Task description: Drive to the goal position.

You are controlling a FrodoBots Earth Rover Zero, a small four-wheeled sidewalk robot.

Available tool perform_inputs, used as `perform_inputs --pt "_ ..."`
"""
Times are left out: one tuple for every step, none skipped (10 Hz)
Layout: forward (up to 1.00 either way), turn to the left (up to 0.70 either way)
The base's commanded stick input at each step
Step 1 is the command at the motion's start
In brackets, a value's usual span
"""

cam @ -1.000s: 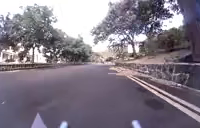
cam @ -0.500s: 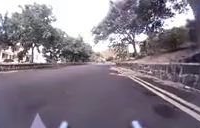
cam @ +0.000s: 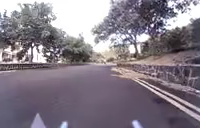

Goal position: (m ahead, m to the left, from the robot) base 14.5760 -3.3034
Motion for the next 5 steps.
perform_inputs --pt "0.7 0.0" --pt "0.7 0.0" --pt "0.7 0.0" --pt "0.7 0.0" --pt "0.7 0.0"
